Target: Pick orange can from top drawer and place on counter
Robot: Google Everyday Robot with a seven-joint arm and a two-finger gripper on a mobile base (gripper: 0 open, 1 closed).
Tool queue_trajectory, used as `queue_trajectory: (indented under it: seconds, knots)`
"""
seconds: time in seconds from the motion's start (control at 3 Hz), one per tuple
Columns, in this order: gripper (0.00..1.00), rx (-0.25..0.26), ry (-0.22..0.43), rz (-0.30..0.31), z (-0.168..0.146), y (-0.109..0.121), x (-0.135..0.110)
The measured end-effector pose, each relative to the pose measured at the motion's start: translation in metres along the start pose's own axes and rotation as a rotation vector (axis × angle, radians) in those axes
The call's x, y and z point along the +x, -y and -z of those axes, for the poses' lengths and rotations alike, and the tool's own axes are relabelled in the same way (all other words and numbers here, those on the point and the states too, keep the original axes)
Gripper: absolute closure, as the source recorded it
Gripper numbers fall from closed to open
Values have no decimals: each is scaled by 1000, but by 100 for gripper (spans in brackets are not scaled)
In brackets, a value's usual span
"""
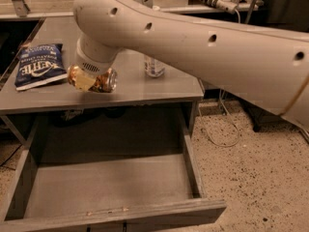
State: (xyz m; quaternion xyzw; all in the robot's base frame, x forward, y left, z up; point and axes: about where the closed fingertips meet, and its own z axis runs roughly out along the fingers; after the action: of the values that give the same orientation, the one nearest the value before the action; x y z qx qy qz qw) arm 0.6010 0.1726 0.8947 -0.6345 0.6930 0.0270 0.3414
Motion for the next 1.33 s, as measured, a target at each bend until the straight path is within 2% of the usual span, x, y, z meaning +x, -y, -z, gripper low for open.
queue_trajectory:
  seconds: [0.33, 1.0, 1.33]
  knots:
    - [100, -6, -3, 2, -21, 21, -5]
    - [100, -20, -44, -24, -46, 43, 10]
    - [81, -20, -44, -24, -46, 43, 10]
